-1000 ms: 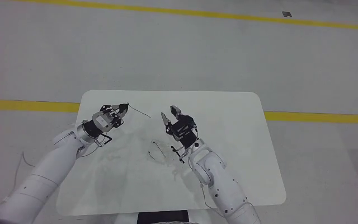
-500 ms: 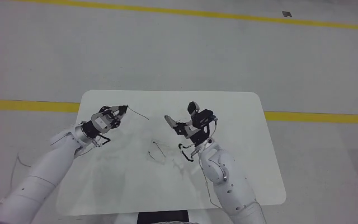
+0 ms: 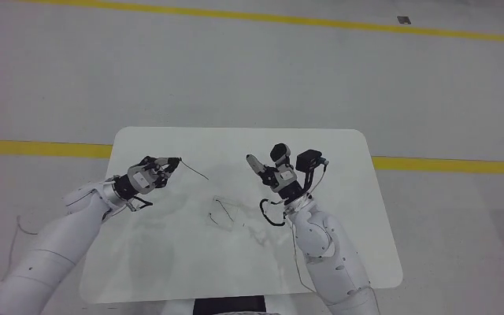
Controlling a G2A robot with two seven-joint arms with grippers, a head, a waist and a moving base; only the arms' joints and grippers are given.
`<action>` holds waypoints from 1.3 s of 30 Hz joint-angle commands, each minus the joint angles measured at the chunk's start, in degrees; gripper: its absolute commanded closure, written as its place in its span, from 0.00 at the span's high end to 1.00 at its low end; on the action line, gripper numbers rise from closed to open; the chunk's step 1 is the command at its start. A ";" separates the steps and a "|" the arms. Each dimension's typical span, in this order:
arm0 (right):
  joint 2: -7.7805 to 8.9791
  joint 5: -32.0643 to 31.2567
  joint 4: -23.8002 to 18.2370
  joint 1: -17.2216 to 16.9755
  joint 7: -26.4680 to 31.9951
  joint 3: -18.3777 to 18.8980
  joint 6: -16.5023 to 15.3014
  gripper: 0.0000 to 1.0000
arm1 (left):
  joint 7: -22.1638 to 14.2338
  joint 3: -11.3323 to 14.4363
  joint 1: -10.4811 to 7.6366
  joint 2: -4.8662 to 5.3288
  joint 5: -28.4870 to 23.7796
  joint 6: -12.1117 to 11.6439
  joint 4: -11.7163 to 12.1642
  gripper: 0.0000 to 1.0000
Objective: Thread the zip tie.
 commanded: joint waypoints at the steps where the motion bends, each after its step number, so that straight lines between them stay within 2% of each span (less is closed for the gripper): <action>1: 0.00 -0.03 0.01 0.00 -0.05 0.02 0.16 1.00 | 0.17 -0.05 0.27 0.03 -0.22 1.01 -1.44 0.00; 6: -0.17 -0.52 -0.10 -0.62 -3.82 0.31 4.84 1.00 | -1.32 -1.18 0.50 0.51 0.58 3.62 -2.65 0.00; 8: -0.22 -0.42 -0.39 -0.91 -4.67 0.27 5.80 1.00 | -1.75 -1.17 0.54 0.63 1.20 3.75 -2.75 0.00; 39: -0.22 -0.42 -0.39 -0.91 -4.67 0.27 5.80 1.00 | -1.75 -1.17 0.54 0.63 1.20 3.75 -2.75 0.00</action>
